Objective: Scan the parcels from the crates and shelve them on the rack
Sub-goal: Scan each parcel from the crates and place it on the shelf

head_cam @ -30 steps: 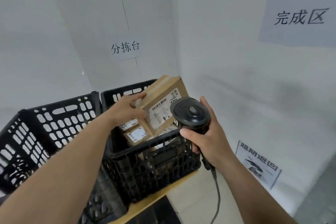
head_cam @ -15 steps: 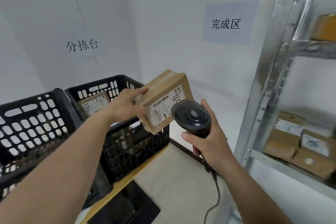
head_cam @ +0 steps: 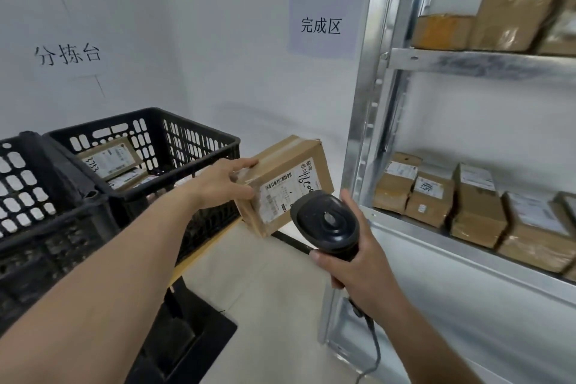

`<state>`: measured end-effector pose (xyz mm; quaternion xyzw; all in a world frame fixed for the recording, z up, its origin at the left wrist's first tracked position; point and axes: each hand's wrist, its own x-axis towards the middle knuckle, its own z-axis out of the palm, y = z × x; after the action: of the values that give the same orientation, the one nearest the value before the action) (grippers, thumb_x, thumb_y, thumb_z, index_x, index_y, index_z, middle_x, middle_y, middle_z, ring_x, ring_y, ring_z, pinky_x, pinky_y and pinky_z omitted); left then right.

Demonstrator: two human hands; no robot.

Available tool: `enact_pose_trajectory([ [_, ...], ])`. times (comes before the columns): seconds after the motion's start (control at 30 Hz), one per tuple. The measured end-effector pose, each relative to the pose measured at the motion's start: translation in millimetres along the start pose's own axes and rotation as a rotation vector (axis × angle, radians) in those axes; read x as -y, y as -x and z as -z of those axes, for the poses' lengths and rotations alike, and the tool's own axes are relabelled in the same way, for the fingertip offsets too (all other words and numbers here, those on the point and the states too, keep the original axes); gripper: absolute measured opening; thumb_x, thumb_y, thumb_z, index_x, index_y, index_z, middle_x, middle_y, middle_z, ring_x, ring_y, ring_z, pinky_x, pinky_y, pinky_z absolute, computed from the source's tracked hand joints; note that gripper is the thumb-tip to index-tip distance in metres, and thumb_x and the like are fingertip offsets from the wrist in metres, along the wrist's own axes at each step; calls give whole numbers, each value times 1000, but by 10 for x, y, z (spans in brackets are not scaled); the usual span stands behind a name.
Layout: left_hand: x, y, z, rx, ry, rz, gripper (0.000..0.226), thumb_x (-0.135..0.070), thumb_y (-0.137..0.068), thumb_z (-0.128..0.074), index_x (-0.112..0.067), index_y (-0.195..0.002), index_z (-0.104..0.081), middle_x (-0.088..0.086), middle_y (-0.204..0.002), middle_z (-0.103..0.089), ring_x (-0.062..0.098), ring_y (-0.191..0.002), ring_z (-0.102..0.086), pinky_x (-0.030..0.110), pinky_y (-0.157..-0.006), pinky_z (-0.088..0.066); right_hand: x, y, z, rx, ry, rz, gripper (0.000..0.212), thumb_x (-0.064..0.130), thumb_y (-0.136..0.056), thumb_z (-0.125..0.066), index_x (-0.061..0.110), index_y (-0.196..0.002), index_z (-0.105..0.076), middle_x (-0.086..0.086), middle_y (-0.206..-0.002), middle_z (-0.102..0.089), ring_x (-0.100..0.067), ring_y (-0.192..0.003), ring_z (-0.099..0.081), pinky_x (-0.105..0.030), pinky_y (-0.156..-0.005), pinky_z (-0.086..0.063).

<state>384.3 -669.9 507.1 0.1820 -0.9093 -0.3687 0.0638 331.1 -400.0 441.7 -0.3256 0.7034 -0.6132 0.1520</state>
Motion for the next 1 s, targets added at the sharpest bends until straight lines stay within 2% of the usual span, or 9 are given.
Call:
enact_pose_trajectory([
  [0.03,-53,-8,-55,3,1,-2,68,-18,-83,-68,-35,-143,-41,-3,-123,-55,5,-99,-55,29,-88,-45,-13,55,51,-3,-2,-9,104,9,-78,-81,62,-143,-20,20,-121,-53,-10,-73,-59,-24,-55,-52],
  [0.17,-254,-28,-273,7,18,-17,66,-13,-85,-67,-31,-143,-42,-1,-117,-55,2,-91,-54,13,-70,-39,-18,195,278,-10,-4,-15,104,8,-78,-80,62,-144,-20,19,-123,-53,-11,-75,-62,-25,-57,-53],
  [0.33,-425,-49,-443,17,29,-4,66,-16,-82,-68,-35,-141,-45,3,-119,-56,11,-97,-59,21,-78,-47,-20,287,516,-26,-11,10,102,7,-78,-80,68,-135,-21,20,-120,-56,-1,-63,-62,-24,-56,-51],
  [0.47,-529,-50,-533,29,33,-6,66,-15,-83,-68,-35,-141,-44,2,-117,-56,11,-97,-57,22,-79,-46,-29,343,648,-21,-5,10,103,6,-79,-79,69,-135,-21,15,-122,-58,-2,-56,-57,-26,-56,-52],
  [0.57,-586,-66,-574,34,33,2,66,-17,-83,-68,-35,-142,-44,0,-113,-56,10,-97,-57,23,-83,-45,-36,360,728,-33,0,15,103,5,-78,-79,64,-141,-22,11,-122,-60,-3,-55,-57,-25,-54,-50],
  [0.63,-621,-72,-594,38,38,3,66,-20,-83,-70,-34,-142,-43,3,-118,-57,12,-102,-57,28,-90,-45,-38,363,771,-42,7,20,104,4,-77,-79,60,-145,-22,12,-122,-60,-3,-56,-59,-25,-54,-51],
  [0.77,-658,-92,-611,45,33,2,66,-19,-84,-69,-34,-143,-43,7,-123,-56,17,-108,-57,30,-94,-44,-37,368,818,-57,16,26,104,7,-77,-80,60,-144,-22,15,-121,-60,-1,-62,-60,-24,-54,-51],
  [0.93,-701,-96,-638,58,45,-5,65,-17,-85,-68,-32,-143,-43,10,-124,-58,22,-112,-57,24,-90,-42,-19,403,831,-79,24,31,102,6,-77,-80,70,-132,-22,15,-118,-61,-2,-62,-61,-24,-54,-51],
  [1.0,-719,-81,-643,58,40,-6,69,-23,-78,-70,-32,-142,-44,9,-124,-57,22,-113,-57,19,-87,-41,-11,424,824,-90,23,29,101,6,-78,-80,71,-128,-22,14,-118,-61,-3,-58,-59,-25,-53,-51],
])
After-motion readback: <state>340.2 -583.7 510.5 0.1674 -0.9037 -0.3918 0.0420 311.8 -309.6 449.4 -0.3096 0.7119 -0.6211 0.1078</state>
